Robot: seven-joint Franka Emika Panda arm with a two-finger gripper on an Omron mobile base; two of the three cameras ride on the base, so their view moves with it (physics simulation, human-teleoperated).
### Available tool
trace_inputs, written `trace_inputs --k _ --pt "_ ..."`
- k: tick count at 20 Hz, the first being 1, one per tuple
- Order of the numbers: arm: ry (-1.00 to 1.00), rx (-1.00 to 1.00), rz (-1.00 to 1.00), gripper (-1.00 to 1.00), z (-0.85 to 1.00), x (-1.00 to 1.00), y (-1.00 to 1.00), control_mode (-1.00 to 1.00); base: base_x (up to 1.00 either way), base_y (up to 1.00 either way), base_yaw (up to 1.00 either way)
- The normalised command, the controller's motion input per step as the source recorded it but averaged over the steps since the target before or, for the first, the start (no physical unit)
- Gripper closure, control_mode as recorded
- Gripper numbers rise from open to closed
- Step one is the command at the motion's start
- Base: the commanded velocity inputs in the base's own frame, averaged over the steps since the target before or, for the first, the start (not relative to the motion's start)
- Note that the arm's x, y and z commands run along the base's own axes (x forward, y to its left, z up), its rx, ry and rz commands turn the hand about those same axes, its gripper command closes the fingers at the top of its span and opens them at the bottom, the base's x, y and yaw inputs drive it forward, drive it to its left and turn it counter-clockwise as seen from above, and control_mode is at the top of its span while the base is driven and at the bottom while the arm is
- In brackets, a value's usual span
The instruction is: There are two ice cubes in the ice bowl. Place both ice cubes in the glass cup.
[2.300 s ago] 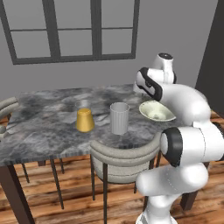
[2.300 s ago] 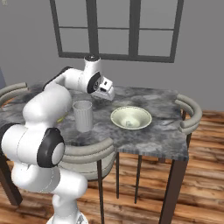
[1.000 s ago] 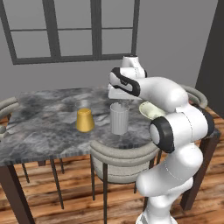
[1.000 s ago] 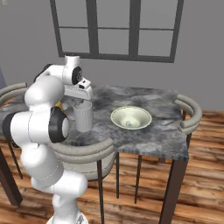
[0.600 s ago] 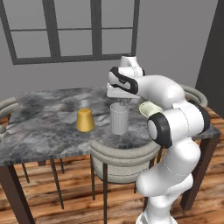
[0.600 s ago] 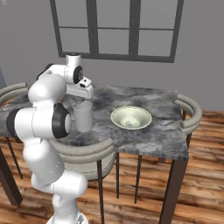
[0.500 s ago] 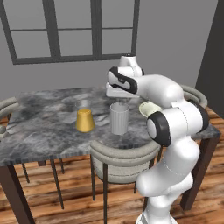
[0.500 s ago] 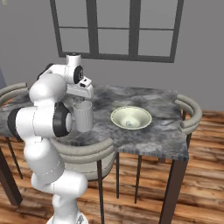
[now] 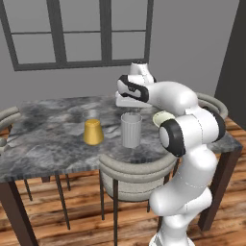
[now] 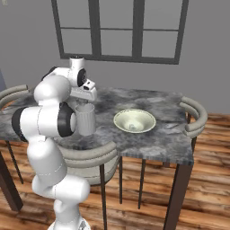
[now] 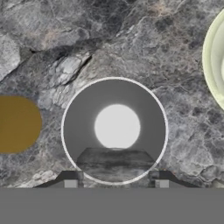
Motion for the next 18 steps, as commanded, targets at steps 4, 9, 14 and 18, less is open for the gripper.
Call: trace_inputs --k 4,9,14,18 --pt "0.0 0.0 0.01 1.0 -0.19 -0.01 0.0 -1.0 0.0 0.0 0.0" --pt "0.01 0.0 0.0 1.0 -0.14 0.0 0.0 -1.0 0.0 0.0 0.0" --pt "0.0 0.0 0.0 1.0 -0.11 0.0 0.0 -1.0 0.0 0.0 0.0" --pt "0.0 0.0 0.0 1.0 -0.1 0.0 0.0 -1.0 0.0 0.0 0.0"
